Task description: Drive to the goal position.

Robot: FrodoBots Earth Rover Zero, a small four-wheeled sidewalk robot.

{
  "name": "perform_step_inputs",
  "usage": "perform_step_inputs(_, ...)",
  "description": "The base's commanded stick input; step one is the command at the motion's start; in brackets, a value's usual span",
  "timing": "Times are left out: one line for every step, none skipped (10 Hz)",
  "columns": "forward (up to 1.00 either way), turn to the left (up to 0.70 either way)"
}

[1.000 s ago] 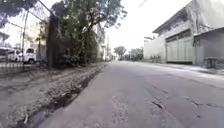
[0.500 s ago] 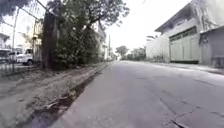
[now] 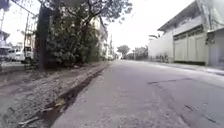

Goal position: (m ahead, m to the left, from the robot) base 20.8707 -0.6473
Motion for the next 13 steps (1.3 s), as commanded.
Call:
perform_step_inputs(1.0, 0.0)
perform_step_inputs(1.0, -0.15)
perform_step_inputs(1.0, -0.39)
perform_step_inputs(1.0, -0.4)
perform_step_inputs(1.0, -0.4)
perform_step_inputs(1.0, -0.18)
perform_step_inputs(1.0, 0.0)
perform_step_inputs(1.0, 0.0)
perform_step_inputs(1.0, 0.0)
perform_step_inputs(1.0, 0.0)
perform_step_inputs(1.0, 0.0)
perform_step_inputs(1.0, 0.0)
perform_step_inputs(1.0, 0.0)
